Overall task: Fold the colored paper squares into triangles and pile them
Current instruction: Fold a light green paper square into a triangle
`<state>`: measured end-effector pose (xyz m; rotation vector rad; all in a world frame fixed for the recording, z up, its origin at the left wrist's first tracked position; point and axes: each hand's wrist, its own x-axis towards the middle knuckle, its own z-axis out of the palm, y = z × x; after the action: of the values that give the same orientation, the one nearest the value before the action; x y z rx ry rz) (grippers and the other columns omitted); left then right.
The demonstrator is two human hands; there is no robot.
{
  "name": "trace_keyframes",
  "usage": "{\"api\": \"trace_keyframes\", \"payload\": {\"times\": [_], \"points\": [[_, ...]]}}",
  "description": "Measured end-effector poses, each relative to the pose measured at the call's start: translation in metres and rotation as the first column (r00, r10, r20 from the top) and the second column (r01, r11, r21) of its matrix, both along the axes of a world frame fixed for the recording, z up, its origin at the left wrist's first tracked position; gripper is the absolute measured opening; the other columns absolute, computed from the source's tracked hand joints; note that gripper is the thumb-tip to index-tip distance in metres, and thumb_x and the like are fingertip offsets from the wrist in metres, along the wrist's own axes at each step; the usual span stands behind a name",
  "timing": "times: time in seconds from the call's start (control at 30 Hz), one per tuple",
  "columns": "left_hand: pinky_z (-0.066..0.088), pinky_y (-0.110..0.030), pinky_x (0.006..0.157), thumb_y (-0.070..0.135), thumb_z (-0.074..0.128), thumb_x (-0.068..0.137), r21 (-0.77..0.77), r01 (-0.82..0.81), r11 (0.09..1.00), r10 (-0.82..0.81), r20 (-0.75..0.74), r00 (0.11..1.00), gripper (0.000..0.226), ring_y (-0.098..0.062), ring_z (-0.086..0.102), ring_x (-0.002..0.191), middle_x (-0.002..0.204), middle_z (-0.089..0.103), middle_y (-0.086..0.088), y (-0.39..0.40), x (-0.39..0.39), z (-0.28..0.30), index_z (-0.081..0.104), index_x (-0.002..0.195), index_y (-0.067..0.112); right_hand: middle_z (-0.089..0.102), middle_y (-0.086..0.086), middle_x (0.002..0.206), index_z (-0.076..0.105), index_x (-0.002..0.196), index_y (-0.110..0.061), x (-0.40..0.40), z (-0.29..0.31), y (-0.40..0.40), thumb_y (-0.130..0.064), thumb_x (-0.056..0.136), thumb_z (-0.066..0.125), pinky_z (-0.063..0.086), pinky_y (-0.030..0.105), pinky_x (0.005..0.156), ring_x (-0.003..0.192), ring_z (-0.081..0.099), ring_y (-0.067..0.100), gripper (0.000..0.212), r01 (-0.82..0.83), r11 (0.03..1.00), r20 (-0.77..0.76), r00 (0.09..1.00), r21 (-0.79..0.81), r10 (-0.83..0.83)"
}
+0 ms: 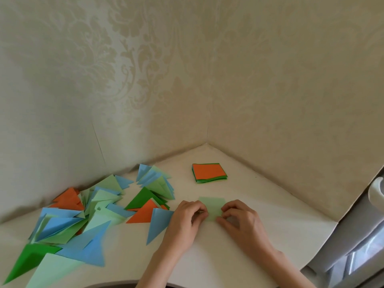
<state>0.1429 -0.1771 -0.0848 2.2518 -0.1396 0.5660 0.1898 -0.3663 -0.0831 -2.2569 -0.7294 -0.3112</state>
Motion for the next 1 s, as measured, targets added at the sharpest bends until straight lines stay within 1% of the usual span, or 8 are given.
{"api": "trace_keyframes", "payload": {"times": [0.1,0.23,0.33,0.47,0.6,0.8,0.9,1.0], "points": [[0.038,-0.008,0.068,0.020,0.070,0.085,-0.038,-0.055,0.998,0.055,-0.021,0.998,0.007,-0.003,0.053,0.077,0.075,0.052,0.012,-0.001,0.003,-0.001,0.065,0.090,0.023,0.059,-0.019,0.093,0.069,0.071,-0.021,0.001,-0.001,0.002,-0.031,0.078,0.077,0.038,0.003,0.073,0.085,0.056,-0.007,0.015,0.014,1.000,0.000,1.000,0.004,-0.014],[0.036,-0.010,0.067,0.030,0.071,0.084,0.038,-0.068,0.997,0.067,0.005,0.998,0.017,-0.004,0.047,0.078,0.066,0.044,0.016,-0.003,0.007,-0.002,0.064,0.098,0.022,0.056,-0.016,0.089,0.063,0.067,-0.022,0.003,-0.001,0.007,-0.033,0.078,0.077,0.039,0.005,0.068,0.079,0.056,-0.003,0.020,0.046,0.999,0.009,0.999,0.027,-0.046],[0.036,-0.013,0.067,0.036,0.070,0.083,0.070,-0.093,0.993,0.092,0.023,0.996,0.023,-0.006,0.047,0.079,0.060,0.040,0.016,-0.005,0.011,-0.005,0.063,0.101,0.022,0.051,-0.015,0.085,0.058,0.066,-0.021,0.008,-0.002,0.011,-0.038,0.080,0.073,0.037,0.007,0.061,0.072,0.052,0.003,0.027,0.072,0.997,0.015,0.997,0.000,-0.072],[0.040,-0.022,0.066,0.028,0.073,0.082,0.106,-0.115,0.988,0.110,0.046,0.993,0.025,-0.010,0.047,0.078,0.071,0.049,0.013,-0.007,0.013,-0.005,0.062,0.103,0.020,0.049,-0.011,0.082,0.056,0.065,-0.019,0.011,-0.001,0.016,-0.036,0.078,0.076,0.036,0.009,0.059,0.073,0.050,0.009,0.029,0.071,0.997,0.004,0.997,-0.015,-0.071],[0.035,-0.014,0.066,0.024,0.073,0.081,0.078,-0.117,0.990,0.116,0.018,0.993,0.027,-0.007,0.045,0.077,0.074,0.049,0.014,-0.006,0.015,-0.007,0.059,0.104,0.024,0.050,-0.008,0.082,0.057,0.065,-0.019,0.010,0.000,0.016,-0.034,0.074,0.079,0.037,0.009,0.062,0.078,0.050,0.010,0.029,0.077,0.997,-0.041,0.996,0.016,-0.076],[0.033,-0.009,0.066,0.016,0.074,0.080,0.025,-0.114,0.993,0.114,0.004,0.993,0.028,-0.004,0.047,0.079,0.074,0.050,0.014,-0.003,0.015,-0.008,0.060,0.102,0.025,0.051,-0.009,0.089,0.063,0.079,-0.024,0.011,0.006,0.015,-0.027,0.075,0.080,0.036,0.004,0.072,0.089,0.050,0.001,0.018,0.036,0.999,-0.115,0.993,0.019,-0.033],[0.033,-0.009,0.066,0.013,0.073,0.079,0.017,-0.108,0.994,0.108,0.002,0.994,0.027,-0.004,0.048,0.078,0.074,0.051,0.013,-0.001,0.015,-0.007,0.061,0.099,0.025,0.053,-0.007,0.090,0.065,0.092,-0.021,0.011,0.007,0.011,-0.020,0.074,0.080,0.036,0.003,0.075,0.091,0.051,0.001,0.023,0.010,0.999,-0.137,0.991,0.036,-0.005],[0.034,-0.009,0.067,0.007,0.072,0.079,0.028,-0.102,0.994,0.102,0.001,0.995,0.025,-0.003,0.047,0.078,0.075,0.050,0.013,0.001,0.015,-0.008,0.063,0.096,0.025,0.054,-0.008,0.091,0.063,0.094,-0.023,0.013,0.010,0.008,-0.014,0.074,0.079,0.036,0.002,0.075,0.091,0.053,0.000,0.027,-0.006,0.999,-0.155,0.988,0.043,0.013]]}}
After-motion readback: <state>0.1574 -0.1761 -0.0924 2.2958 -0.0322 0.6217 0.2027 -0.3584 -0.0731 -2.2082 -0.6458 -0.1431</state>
